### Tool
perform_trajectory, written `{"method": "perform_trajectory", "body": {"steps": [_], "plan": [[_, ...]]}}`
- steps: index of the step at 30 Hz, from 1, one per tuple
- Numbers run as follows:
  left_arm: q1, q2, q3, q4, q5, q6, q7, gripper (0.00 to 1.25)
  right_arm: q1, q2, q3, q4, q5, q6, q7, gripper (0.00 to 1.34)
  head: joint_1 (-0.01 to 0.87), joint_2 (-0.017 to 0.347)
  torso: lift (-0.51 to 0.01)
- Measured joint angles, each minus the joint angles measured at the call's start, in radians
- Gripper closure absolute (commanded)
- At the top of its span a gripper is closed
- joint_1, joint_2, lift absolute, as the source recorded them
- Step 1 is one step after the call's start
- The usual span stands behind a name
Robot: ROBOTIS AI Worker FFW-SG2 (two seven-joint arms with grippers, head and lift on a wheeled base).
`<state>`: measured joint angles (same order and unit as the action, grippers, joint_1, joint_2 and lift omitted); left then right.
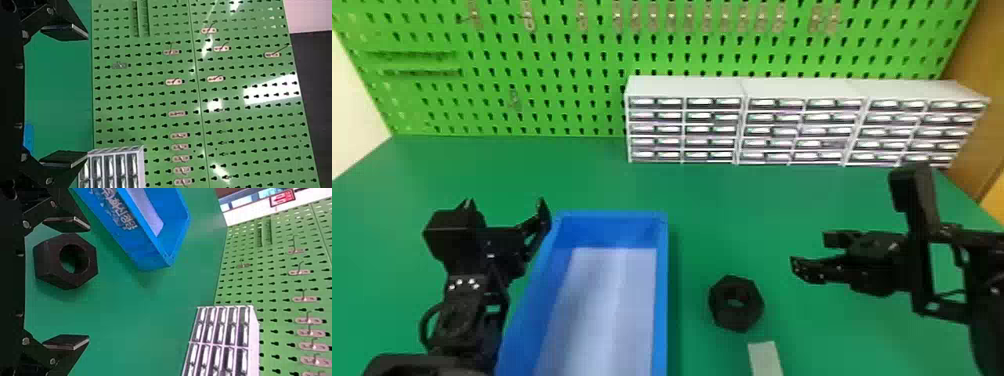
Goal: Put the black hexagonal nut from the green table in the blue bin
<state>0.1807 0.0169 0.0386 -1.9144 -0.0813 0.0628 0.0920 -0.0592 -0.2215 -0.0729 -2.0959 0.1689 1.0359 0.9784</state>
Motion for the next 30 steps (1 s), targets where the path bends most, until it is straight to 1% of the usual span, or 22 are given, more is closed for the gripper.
{"method": "perform_trajectory", "body": {"steps": [7, 14, 24, 30], "plan": [[0.0, 0.0, 0.003, 0.0, 0.001, 0.0, 0.0, 0.21, -0.003, -0.002, 0.008, 0.007, 0.01, 0.011, 0.016, 0.29, 0.657, 0.057, -0.095], [-0.003, 0.0, 0.002, 0.0, 0.0, 0.0, 0.0, 0.21, -0.015, -0.006, 0.022, 0.018, 0.044, 0.03, 0.059, 0.29, 0.657, 0.057, -0.095], [-0.006, 0.0, 0.002, 0.0, -0.004, 0.0, 0.0, 0.21, -0.026, -0.009, 0.035, 0.03, 0.068, 0.04, 0.071, 0.29, 0.657, 0.057, -0.095], [-0.008, 0.0, 0.003, 0.0, -0.005, 0.0, 0.0, 0.21, -0.035, -0.007, 0.045, 0.04, 0.098, 0.046, 0.102, 0.29, 0.657, 0.057, -0.095]]}}
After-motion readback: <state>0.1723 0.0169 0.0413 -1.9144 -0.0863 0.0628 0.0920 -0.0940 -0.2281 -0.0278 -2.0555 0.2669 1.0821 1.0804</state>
